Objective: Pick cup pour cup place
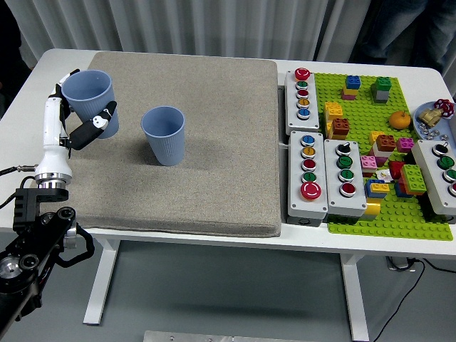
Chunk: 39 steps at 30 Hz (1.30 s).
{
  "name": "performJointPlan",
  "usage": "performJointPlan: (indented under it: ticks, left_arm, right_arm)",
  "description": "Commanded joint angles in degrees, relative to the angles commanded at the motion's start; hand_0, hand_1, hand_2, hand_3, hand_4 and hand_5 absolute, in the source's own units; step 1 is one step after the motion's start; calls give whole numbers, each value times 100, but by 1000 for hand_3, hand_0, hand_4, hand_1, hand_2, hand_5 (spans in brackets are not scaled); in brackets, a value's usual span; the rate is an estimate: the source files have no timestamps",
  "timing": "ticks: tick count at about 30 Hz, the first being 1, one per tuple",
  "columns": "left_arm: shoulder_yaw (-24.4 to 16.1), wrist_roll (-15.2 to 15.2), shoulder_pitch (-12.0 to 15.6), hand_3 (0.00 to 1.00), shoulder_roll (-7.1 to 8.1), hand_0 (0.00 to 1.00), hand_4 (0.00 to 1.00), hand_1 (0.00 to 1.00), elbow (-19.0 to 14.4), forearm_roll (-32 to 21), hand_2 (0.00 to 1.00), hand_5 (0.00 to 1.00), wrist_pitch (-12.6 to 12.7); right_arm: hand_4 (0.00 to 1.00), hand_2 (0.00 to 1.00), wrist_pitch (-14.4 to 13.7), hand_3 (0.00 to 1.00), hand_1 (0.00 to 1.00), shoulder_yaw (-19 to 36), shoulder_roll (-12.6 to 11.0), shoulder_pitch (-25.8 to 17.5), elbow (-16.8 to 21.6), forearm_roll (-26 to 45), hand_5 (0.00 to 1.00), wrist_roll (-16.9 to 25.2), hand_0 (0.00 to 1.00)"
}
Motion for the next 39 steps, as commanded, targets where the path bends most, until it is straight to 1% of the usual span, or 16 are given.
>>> performJointPlan:
  ticks: [6, 12, 14, 16, 19, 21, 23, 25, 26, 28, 32, 33, 34, 35, 36, 39]
  left_arm:
    - [-8, 56, 6, 849, 24, 417, 689, 575, -141, 1017, 797, 121, 128]
    - [0, 144, -2, 849, 98, 404, 688, 570, -219, 2003, 798, 119, 240]
    - [-3, 170, -36, 849, 132, 404, 688, 570, -224, 2355, 798, 119, 319]
    - [4, 187, -55, 849, 156, 404, 688, 570, -223, 2559, 798, 119, 338]
    - [53, 213, -111, 849, 255, 408, 687, 569, -231, 2939, 798, 124, 387]
    - [62, 228, -145, 849, 313, 408, 687, 569, -241, 3065, 798, 124, 403]
    - [87, 248, -191, 849, 396, 409, 682, 570, -246, 3174, 796, 114, 437]
    - [205, 383, -279, 849, 558, 409, 682, 570, -216, 3489, 796, 114, 664]
    - [241, 411, -302, 849, 605, 409, 682, 570, -207, 3594, 796, 114, 721]
    - [430, 468, -386, 849, 837, 409, 682, 570, -174, 3767, 796, 114, 823]
    - [681, 485, -484, 847, 1193, 407, 670, 567, -114, 3809, 791, 107, 889]
    - [696, 488, -494, 847, 1228, 407, 670, 567, -104, 3803, 791, 107, 892]
    - [728, 486, -513, 847, 1304, 407, 670, 567, -93, 3792, 791, 107, 895]
    - [739, 485, -521, 845, 1333, 407, 669, 563, -89, 3789, 784, 116, 897]
    - [785, 492, -537, 845, 1398, 407, 669, 563, -94, 3791, 784, 116, 913]
    - [886, 567, -574, 845, 1479, 407, 669, 563, -85, 3874, 784, 116, 996]
  right_arm:
    - [222, 726, -1, 641, 703, -2, -4, -2, 0, 7, 398, 2, 743]
    - [221, 726, -2, 641, 704, 2, -10, -7, 0, 6, 398, 6, 743]
    - [221, 726, -4, 641, 704, -2, -14, -4, 0, 17, 398, 8, 743]
    - [221, 726, -4, 641, 704, -5, -16, -3, 0, 22, 398, 9, 743]
    - [221, 725, -8, 641, 705, -15, -21, -1, 0, 41, 396, 12, 742]
    - [221, 725, -10, 641, 705, -15, -24, 0, 0, 44, 396, 14, 742]
    - [221, 726, -13, 640, 704, -25, -26, -3, 0, 63, 395, 17, 743]
    - [221, 726, -14, 640, 704, -27, -30, -5, 0, 64, 395, 18, 743]
    - [221, 726, -15, 640, 704, -29, -31, -6, 0, 68, 395, 19, 743]
    - [221, 726, -20, 640, 704, -38, -37, -6, 0, 91, 395, 24, 743]
    - [222, 723, -23, 640, 704, -41, -45, -9, 0, 100, 392, 27, 743]
    - [222, 723, -24, 640, 704, -41, -46, -10, 0, 102, 392, 27, 743]
    - [222, 723, -24, 640, 704, -36, -46, -7, 0, 92, 392, 25, 743]
    - [223, 725, -24, 640, 704, -35, -45, -5, 0, 88, 391, 24, 743]
    - [223, 725, -25, 640, 704, -32, -47, -6, 0, 86, 391, 22, 743]
    - [223, 725, -31, 640, 704, -37, -45, -17, 0, 97, 391, 25, 743]
